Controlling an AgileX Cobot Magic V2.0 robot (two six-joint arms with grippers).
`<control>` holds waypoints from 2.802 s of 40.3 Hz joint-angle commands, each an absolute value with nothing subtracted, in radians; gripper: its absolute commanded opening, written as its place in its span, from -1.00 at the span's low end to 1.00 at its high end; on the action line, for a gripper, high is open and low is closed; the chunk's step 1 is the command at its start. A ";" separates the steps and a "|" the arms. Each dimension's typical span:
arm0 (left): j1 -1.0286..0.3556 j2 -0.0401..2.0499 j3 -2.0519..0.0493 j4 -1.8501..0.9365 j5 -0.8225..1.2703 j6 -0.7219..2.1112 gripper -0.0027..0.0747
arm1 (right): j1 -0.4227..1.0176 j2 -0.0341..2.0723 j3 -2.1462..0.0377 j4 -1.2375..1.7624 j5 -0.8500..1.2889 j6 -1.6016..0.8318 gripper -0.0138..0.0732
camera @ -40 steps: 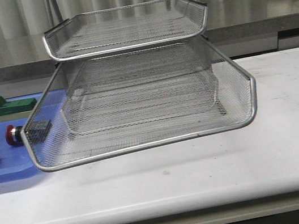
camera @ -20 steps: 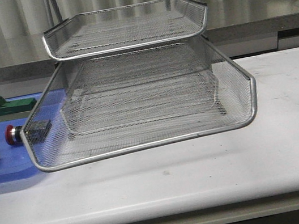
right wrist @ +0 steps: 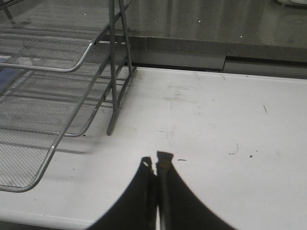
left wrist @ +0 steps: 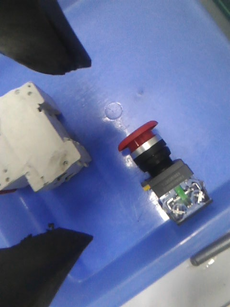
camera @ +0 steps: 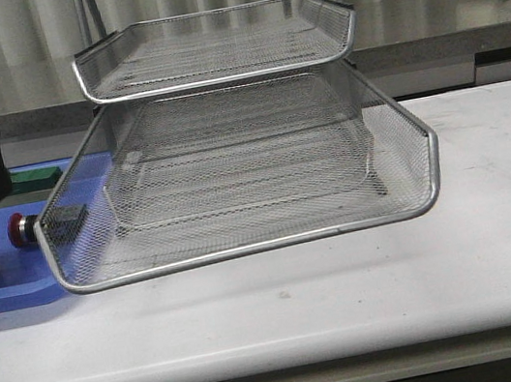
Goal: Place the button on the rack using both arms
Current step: 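Lower the left gripper onto the red button and grasp it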
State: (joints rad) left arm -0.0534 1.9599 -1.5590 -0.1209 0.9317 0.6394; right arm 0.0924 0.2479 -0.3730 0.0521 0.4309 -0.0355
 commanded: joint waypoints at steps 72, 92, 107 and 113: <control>-0.106 2.257 -1.949 -0.191 1.056 0.763 0.66 | 0.092 0.258 -0.399 0.042 0.352 -0.034 -0.82; -0.103 2.257 -1.960 -0.191 1.054 0.763 -0.04 | 0.092 0.258 -0.399 0.042 0.352 -0.034 -0.82; -0.103 2.257 -1.966 -0.191 1.047 0.763 -0.36 | 0.092 0.258 -0.399 0.042 0.352 -0.034 -0.82; -0.097 2.257 -1.982 -0.189 1.061 0.761 -0.44 | 0.092 0.258 -0.399 0.042 0.352 -0.034 -0.82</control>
